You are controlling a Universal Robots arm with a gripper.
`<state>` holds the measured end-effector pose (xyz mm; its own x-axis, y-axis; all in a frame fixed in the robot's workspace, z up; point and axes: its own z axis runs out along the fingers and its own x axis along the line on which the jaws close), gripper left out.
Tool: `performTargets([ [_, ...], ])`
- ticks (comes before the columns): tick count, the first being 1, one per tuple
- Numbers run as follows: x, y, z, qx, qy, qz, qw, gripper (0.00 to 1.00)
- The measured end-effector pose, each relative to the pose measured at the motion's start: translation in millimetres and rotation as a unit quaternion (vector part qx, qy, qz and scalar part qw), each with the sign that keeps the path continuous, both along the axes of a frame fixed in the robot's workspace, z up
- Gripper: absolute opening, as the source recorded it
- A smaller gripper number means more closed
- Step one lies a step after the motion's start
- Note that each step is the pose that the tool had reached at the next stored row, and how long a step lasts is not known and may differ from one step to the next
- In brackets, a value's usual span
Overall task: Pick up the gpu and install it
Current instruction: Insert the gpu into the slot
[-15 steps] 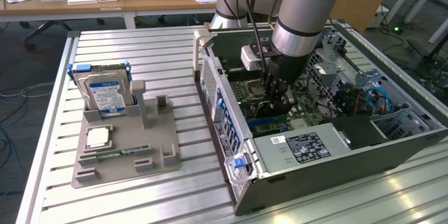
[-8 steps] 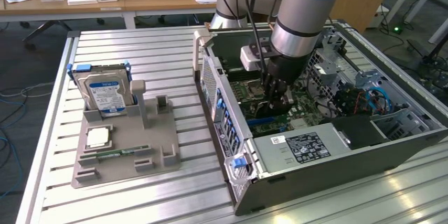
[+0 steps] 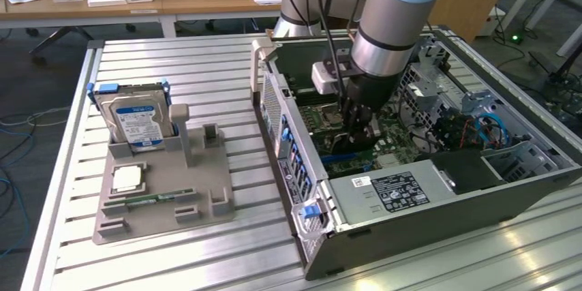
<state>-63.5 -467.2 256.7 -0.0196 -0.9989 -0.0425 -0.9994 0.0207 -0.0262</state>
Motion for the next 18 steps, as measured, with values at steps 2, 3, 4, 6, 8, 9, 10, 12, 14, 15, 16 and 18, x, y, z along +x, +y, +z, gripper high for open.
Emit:
performTargets([
  [2, 0.0, 0.0, -1.0, 0.0, 0.0001, 0.0, 1.0, 0.26],
  [3, 0.0, 0.0, -1.6, -0.0001, 0.0001, 0.0, 1.0, 0.26],
  [4, 0.0, 0.0, -2.2, 0.0, 0.0001, 0.0, 1.0, 0.26],
  [6, 0.0, 0.0, -3.2, 0.0, 0.0001, 0.0, 1.0, 0.26],
  [8, 0.0, 0.0, -4.3, -0.0001, 0.0001, 0.0, 1.0, 0.26],
  [9, 0.0, 0.0, -4.8, -0.0001, 0.0001, 0.0, 1.0, 0.26],
  [10, 0.0, 0.0, -5.2, -0.0001, 0.0001, 0.0, 1.0, 0.26],
  [12, 0.0, -0.1, -6.0, -0.0001, 0.0001, 0.0, 1.0, 0.26],
  [14, 0.0, -0.1, -6.3, -0.0001, 0.0001, 0.0, 1.0, 0.26],
  [15, 0.0, 0.0, -6.3, -0.0002, 0.0001, 0.0, 1.0, 0.26],
  [16, 0.0, 0.0, -6.5, -0.0001, 0.0001, 0.0, 1.0, 0.26],
  [18, 0.0, 0.0, -6.8, 0.0, 0.0, 0.0, 1.0, 0.26],
])
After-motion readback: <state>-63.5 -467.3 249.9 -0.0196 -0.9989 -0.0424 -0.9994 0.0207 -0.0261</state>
